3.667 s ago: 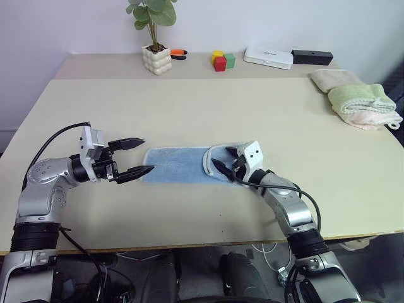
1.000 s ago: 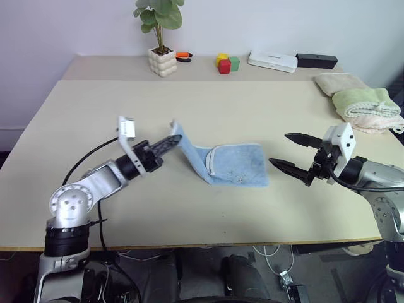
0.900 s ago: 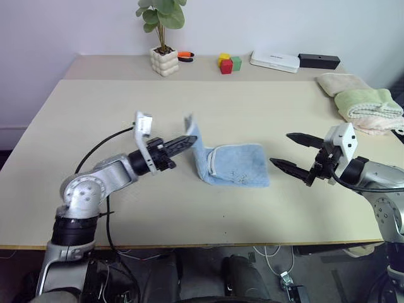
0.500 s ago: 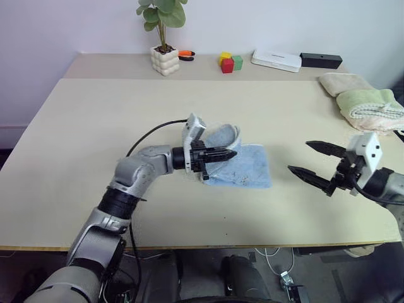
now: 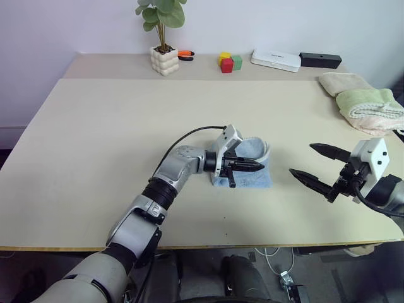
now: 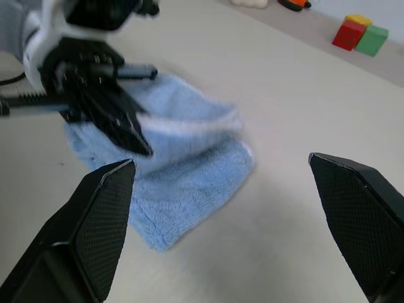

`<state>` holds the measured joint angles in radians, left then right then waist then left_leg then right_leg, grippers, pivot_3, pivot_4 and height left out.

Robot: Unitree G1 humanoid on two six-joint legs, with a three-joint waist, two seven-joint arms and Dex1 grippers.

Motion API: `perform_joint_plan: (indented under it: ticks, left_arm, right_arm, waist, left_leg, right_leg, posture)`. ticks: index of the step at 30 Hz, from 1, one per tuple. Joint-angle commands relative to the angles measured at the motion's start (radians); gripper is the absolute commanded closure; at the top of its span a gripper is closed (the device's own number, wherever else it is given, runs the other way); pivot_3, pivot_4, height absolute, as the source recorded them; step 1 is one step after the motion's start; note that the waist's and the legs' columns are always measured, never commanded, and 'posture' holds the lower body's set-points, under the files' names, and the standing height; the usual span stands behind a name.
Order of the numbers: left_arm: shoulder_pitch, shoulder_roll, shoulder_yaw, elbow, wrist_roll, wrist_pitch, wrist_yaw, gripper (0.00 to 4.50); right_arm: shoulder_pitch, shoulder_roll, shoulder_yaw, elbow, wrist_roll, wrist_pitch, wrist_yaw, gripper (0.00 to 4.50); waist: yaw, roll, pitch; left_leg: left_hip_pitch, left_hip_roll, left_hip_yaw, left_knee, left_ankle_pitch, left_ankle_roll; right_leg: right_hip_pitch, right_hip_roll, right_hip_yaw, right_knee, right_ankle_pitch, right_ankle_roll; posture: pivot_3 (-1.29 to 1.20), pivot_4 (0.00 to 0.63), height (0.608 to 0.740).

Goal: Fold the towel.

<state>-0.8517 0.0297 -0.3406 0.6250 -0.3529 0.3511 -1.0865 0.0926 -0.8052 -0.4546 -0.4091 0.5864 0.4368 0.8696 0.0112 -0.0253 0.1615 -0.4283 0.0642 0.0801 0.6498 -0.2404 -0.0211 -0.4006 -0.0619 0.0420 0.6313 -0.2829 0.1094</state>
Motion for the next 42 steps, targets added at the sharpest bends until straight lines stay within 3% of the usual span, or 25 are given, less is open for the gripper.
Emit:
perform_joint_plan:
  ticks: [1, 4, 7, 14, 19, 25, 26, 27, 28, 34, 35, 42]
  left_arm:
    - [-0.053, -0.036, 0.03, 0.067, 0.036, -0.03, 0.013, 4.44]
    - [-0.073, -0.058, 0.054, 0.12, 0.039, -0.019, -0.004, 4.44]
    - [-0.068, -0.076, 0.052, 0.122, 0.057, -0.03, -0.025, 3.58]
    - [0.008, -0.083, 0.068, -0.04, 0.026, 0.024, -0.079, 0.04]
    - [0.044, -0.031, 0.131, -0.202, -0.027, 0.095, -0.067, 0.04]
    - [0.072, 0.037, 0.279, -0.332, -0.084, 0.17, 0.097, 0.04]
    - [0.078, 0.04, 0.298, -0.338, -0.086, 0.174, 0.131, 0.54]
    - [0.086, 0.041, 0.31, -0.343, -0.081, 0.165, 0.157, 0.83]
    - [0.09, 0.04, 0.315, -0.348, -0.079, 0.161, 0.175, 1.28]
    - [0.137, -0.015, 0.344, -0.332, -0.02, 0.101, 0.397, 4.38]
    - [0.144, -0.029, 0.34, -0.334, -0.011, 0.094, 0.427, 4.5]
    - [0.175, -0.095, 0.298, -0.304, 0.038, 0.079, 0.531, 4.5]
  right_arm:
    - [0.006, 0.005, -0.039, -0.046, 0.022, 0.0, -0.017, 0.0]
    - [0.007, 0.004, -0.037, -0.043, 0.021, -0.004, -0.024, 0.0]
    - [-0.002, 0.002, -0.029, -0.039, 0.023, -0.005, -0.028, 0.0]
    - [-0.057, 0.012, 0.027, -0.012, 0.014, -0.008, -0.035, 0.0]
    - [-0.145, 0.05, 0.075, 0.033, 0.015, -0.004, -0.078, 0.0]
    - [-0.312, 0.243, 0.15, 0.081, 0.016, 0.011, -0.271, 0.0]
    - [-0.335, 0.29, 0.159, 0.086, 0.014, 0.013, -0.318, 0.0]
    - [-0.35, 0.328, 0.174, 0.086, 0.0, 0.011, -0.356, 0.55]
    - [-0.357, 0.348, 0.182, 0.085, -0.011, 0.009, -0.376, 0.83]
    - [-0.387, 0.508, 0.312, 0.092, -0.172, -0.008, -0.584, 3.95]
    - [-0.394, 0.53, 0.33, 0.095, -0.196, -0.005, -0.617, 4.47]
    - [-0.408, 0.647, 0.422, 0.177, -0.325, -0.012, -0.752, 4.47]
  waist:
    - [0.001, 0.0, 0.0]
    - [0.001, 0.0, 0.0]
    - [0.0, 0.0, 0.0]
    - [0.0, 0.0, 0.0]
    - [-0.005, 0.0, 0.0]
    - [-0.007, 0.001, 0.0]
    - [-0.007, 0.001, 0.0]
    - [-0.006, 0.001, 0.0]
    - [-0.002, 0.001, 0.0]
    - [0.002, 0.002, 0.0]
    - [0.001, 0.002, 0.0]
    - [-0.001, 0.002, 0.0]
  left_leg:
    - [0.0, 0.0, 0.0, 0.0, 0.0, 0.0]
    - [0.0, 0.0, 0.0, 0.0, 0.0, 0.0]
    - [0.0, 0.0, 0.0, 0.0, 0.0, 0.0]
    - [0.0, 0.0, 0.0, 0.0, 0.0, 0.0]
    - [0.0, 0.0, -0.001, 0.0, 0.0, 0.0]
    - [0.0, 0.001, -0.002, 0.0, 0.0, 0.0]
    - [0.0, 0.001, -0.002, 0.0, 0.0, 0.0]
    - [0.0, 0.001, -0.002, 0.0, 0.0, 0.0]
    - [0.0, 0.001, -0.001, 0.0, 0.0, 0.0]
    - [0.0, 0.0, -0.001, 0.001, 0.0, 0.0]
    - [-0.001, 0.0, -0.001, 0.001, 0.0, 0.0]
    - [0.0, 0.0, -0.001, 0.0, 0.0, 0.0]
  right_leg:
    - [0.0, 0.0, 0.0, 0.0, 0.0, 0.0]
    - [0.0, 0.0, 0.0, 0.0, 0.0, 0.0]
    - [0.0, 0.0, 0.0, 0.0, 0.0, 0.0]
    - [0.0, 0.0, 0.0, 0.0, 0.0, 0.0]
    - [0.0, 0.0, 0.0, 0.0, 0.0, 0.0]
    - [0.0, 0.002, 0.0, 0.002, 0.002, 0.003]
    - [0.0, 0.002, 0.0, 0.002, 0.002, 0.003]
    - [0.0, 0.002, 0.0, 0.002, 0.002, 0.003]
    - [0.0, 0.001, 0.0, 0.002, 0.002, 0.004]
    - [0.0, 0.001, 0.0, 0.003, 0.002, 0.004]
    - [0.0, 0.001, 0.0, 0.003, 0.002, 0.005]
    - [-0.001, 0.001, 0.0, 0.004, 0.003, 0.005]
  posture:
    - [0.0, 0.15, 0.735]
    - [0.0, 0.15, 0.735]
    - [0.0, 0.15, 0.735]
    - [0.0, 0.15, 0.735]
    - [0.0, 0.15, 0.735]
    - [0.0, 0.15, 0.735]
    - [0.0, 0.15, 0.735]
    - [0.0, 0.15, 0.735]
    - [0.0, 0.15, 0.735]
    - [0.0, 0.15, 0.735]
    - [0.0, 0.15, 0.735]
    - [0.0, 0.15, 0.735]
